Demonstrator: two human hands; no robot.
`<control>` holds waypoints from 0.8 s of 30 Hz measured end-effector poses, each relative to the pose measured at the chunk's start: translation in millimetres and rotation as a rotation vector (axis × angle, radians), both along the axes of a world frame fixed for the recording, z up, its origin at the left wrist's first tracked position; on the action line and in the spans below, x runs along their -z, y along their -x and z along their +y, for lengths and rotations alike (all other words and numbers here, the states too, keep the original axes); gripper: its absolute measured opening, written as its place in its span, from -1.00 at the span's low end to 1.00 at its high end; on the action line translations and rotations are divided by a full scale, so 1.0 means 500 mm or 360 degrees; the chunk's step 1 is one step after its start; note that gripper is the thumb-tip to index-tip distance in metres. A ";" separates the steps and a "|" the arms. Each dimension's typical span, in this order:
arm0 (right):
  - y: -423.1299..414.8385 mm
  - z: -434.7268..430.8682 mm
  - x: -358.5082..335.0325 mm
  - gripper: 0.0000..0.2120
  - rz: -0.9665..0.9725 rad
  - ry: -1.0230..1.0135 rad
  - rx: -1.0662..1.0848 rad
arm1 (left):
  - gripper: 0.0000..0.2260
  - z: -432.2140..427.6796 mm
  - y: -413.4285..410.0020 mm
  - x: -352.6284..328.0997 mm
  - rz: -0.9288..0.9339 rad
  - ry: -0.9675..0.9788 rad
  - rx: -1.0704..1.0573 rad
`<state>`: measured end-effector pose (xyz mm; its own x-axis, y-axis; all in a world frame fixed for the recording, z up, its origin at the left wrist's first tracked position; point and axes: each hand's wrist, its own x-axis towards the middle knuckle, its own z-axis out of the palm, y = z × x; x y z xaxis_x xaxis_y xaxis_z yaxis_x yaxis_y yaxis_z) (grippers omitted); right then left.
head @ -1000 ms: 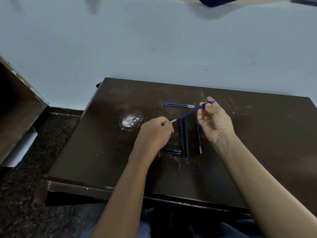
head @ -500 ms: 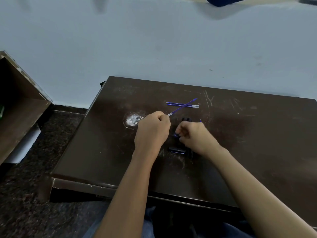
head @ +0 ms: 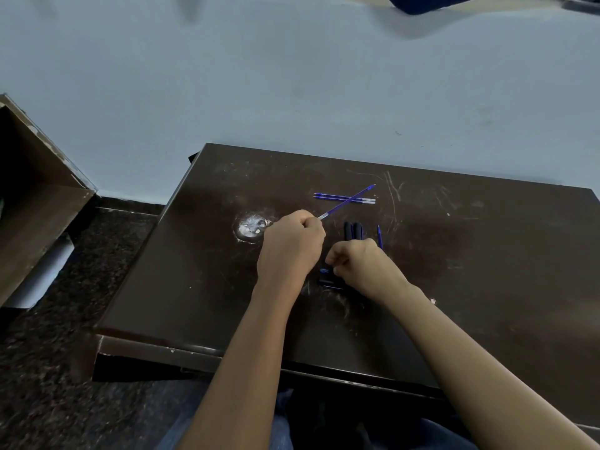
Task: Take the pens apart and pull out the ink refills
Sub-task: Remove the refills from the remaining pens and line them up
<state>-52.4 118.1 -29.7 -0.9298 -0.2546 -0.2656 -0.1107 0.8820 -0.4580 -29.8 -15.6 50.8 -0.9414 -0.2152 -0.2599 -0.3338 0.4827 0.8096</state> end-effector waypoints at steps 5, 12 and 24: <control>0.007 0.009 -0.065 -0.84 -0.0213 0.1028 0.0610 | -0.79 0.000 0.003 0.005 -0.0019 -0.0006 -0.0028; -0.001 -0.007 -0.107 -0.90 -0.0847 0.2054 0.0930 | -0.80 0.002 0.001 0.005 -0.0162 0.0027 0.0178; 0.196 0.084 -0.100 -0.72 0.0492 0.0205 0.0500 | -0.74 0.002 0.005 0.013 -0.0119 0.0025 0.0129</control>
<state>-150.2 159.9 20.4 -0.9979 0.0393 0.0518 0.0041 0.8327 -0.5538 -32.4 -14.7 44.5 -0.9340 -0.1439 -0.3272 -0.3524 0.5227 0.7762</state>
